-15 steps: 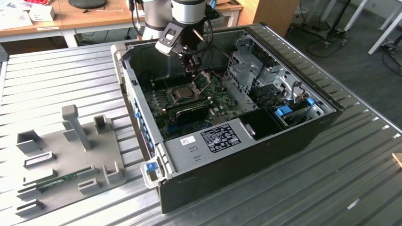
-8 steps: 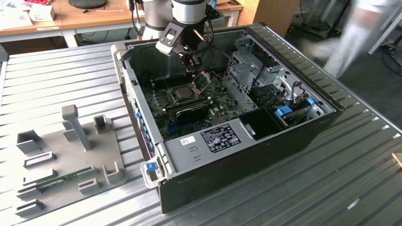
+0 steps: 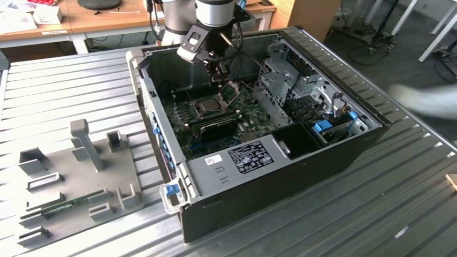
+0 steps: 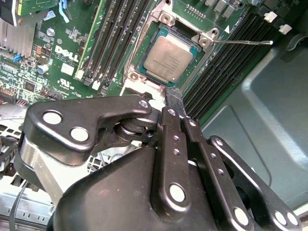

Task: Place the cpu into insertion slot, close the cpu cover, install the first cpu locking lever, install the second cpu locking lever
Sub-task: 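Close the cpu cover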

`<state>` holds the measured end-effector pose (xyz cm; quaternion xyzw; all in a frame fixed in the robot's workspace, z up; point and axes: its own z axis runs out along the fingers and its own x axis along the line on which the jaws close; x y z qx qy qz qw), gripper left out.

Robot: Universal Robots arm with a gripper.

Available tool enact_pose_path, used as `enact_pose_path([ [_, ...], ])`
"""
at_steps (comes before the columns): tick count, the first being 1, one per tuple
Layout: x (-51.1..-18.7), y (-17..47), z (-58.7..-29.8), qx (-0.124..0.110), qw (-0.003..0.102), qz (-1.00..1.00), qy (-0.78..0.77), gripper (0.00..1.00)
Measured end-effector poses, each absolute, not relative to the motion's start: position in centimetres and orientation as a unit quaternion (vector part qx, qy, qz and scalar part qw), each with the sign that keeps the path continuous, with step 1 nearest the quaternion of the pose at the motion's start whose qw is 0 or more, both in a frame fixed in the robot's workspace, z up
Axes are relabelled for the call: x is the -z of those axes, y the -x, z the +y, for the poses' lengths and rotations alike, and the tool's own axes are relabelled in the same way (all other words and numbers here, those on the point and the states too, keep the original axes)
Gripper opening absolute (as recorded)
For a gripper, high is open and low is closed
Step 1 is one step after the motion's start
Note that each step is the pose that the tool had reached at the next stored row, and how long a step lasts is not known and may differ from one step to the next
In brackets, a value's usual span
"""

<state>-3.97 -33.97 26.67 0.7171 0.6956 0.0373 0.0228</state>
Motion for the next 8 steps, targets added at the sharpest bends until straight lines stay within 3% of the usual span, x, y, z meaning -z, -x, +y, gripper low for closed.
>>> enact_pose_path([
  [8,-26.68,3.65,-33.97,-0.037,0.023,0.696,-0.717,0.1],
])
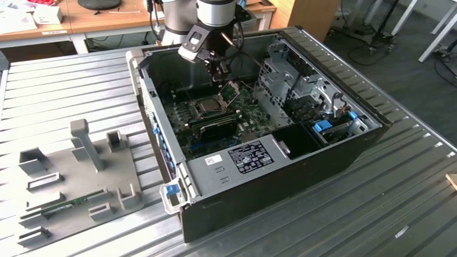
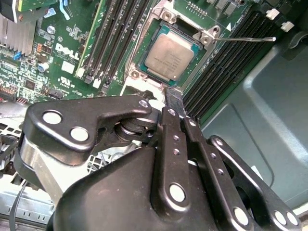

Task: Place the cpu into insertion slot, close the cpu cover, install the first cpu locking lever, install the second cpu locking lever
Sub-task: 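Close the cpu cover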

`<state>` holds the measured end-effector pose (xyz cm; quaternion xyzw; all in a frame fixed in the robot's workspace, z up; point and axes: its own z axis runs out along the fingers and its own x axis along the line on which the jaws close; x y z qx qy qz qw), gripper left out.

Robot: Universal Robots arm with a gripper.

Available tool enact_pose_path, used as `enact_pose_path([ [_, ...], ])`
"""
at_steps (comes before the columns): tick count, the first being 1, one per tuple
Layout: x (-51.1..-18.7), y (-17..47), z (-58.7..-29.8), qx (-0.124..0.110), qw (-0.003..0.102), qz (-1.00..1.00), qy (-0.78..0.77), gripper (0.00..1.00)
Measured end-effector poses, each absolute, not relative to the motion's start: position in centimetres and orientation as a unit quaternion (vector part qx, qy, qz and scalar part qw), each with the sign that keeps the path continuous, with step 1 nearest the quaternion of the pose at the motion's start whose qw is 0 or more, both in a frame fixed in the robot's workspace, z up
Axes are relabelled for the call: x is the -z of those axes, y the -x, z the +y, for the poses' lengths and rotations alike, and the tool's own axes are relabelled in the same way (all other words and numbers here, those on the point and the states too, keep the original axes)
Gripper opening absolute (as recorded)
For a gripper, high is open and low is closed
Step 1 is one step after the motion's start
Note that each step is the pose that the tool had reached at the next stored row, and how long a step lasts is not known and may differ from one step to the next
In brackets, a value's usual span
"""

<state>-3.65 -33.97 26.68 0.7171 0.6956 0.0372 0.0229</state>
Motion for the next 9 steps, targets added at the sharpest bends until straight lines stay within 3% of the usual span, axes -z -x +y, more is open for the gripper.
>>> enact_pose_path([
  [9,-26.68,2.92,-33.97,-0.037,0.023,0.696,-0.717,0.1],
])
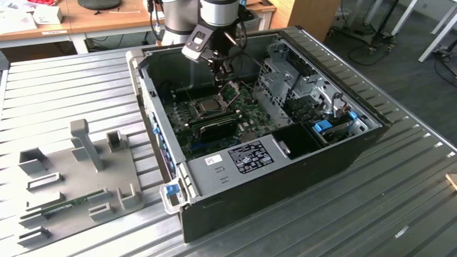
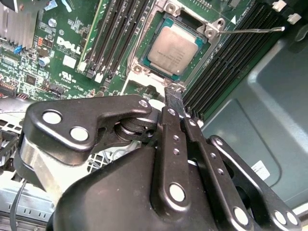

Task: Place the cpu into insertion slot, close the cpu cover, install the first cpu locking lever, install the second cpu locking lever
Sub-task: 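Close the cpu cover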

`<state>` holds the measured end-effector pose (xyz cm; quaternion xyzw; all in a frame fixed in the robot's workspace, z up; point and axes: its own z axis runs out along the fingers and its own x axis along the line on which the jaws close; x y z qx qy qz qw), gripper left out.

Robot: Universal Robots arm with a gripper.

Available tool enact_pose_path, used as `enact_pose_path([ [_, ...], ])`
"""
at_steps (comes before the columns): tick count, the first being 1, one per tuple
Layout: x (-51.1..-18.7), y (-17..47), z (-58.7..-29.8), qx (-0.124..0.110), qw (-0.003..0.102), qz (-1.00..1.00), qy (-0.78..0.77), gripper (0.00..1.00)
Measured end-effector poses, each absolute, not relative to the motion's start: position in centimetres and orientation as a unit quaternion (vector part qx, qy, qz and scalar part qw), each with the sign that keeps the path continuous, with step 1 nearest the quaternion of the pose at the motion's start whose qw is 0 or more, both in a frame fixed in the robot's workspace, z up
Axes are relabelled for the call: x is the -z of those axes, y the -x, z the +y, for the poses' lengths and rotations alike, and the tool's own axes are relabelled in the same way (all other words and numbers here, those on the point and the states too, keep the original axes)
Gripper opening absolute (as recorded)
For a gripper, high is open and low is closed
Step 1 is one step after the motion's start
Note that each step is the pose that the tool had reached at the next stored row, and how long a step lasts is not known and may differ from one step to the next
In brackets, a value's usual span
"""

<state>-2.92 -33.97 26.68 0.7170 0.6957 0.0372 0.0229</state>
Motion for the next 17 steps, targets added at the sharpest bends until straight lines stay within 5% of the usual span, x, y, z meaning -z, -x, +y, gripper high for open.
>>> enact_pose_path([
  [17,-26.7,1.8,-34.0,-0.037,0.023,0.696,-0.717,0.1],
])
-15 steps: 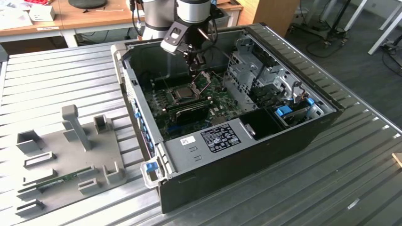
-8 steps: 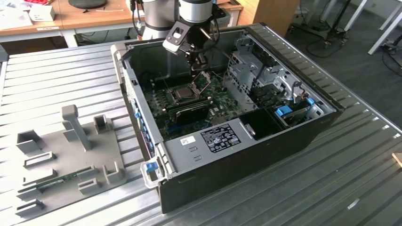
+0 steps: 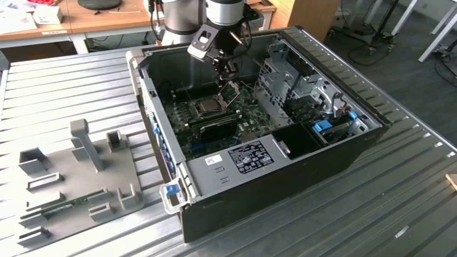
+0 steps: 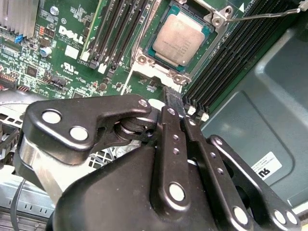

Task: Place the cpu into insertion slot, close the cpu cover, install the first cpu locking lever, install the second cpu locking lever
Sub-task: 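Close the cpu cover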

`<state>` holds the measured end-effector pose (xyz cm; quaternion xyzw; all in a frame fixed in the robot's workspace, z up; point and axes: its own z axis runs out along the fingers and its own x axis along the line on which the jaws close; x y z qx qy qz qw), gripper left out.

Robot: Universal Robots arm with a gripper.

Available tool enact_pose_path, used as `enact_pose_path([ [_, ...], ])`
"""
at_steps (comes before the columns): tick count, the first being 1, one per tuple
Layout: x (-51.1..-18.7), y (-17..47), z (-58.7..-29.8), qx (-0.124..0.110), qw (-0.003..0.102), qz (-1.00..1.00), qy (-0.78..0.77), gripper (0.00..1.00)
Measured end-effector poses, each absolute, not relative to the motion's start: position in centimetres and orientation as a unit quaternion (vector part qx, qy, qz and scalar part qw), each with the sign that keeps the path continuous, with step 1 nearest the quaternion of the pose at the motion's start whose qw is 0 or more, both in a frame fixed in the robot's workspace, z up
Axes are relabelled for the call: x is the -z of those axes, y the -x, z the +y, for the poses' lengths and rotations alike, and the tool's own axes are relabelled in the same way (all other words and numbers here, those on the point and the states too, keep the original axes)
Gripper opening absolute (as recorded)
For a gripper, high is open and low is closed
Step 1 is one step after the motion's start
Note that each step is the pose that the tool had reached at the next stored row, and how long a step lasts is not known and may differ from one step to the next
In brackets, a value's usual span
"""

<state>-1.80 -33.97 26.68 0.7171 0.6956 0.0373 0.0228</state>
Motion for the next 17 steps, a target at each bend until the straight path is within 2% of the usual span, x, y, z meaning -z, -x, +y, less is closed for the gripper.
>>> enact_pose_path([
  [17,-26.68,1.33,-33.97,-0.037,0.023,0.696,-0.717,0.1],
])
